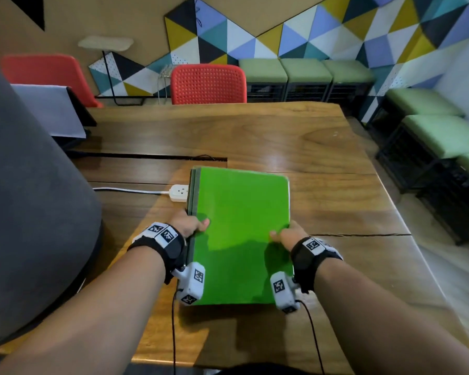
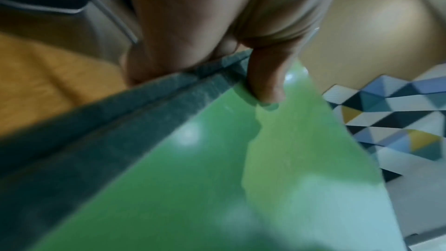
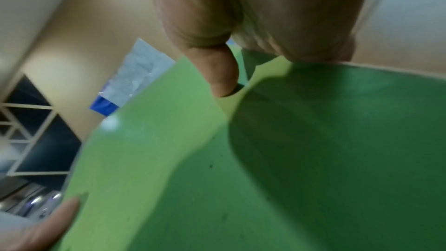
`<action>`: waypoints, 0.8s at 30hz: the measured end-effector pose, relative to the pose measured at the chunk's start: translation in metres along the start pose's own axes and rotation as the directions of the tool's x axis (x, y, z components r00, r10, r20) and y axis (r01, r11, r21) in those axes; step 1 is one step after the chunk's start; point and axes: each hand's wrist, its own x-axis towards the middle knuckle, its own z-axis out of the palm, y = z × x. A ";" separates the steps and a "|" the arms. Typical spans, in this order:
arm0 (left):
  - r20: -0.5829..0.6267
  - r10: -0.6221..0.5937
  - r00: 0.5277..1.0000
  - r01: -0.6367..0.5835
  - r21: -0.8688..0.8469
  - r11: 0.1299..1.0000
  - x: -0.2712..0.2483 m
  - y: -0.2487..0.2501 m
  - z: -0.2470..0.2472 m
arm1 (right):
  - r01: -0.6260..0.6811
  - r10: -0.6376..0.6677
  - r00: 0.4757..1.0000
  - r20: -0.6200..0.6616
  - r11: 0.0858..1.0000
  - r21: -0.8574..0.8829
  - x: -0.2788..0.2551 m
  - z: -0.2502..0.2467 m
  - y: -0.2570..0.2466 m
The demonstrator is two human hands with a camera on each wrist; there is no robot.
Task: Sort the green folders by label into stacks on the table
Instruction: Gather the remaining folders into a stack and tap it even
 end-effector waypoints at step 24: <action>-0.054 0.447 0.893 -0.438 0.123 0.890 0.006 0.052 0.005 | 0.292 -0.280 0.943 -0.183 0.955 0.047 0.032 -0.020 -0.059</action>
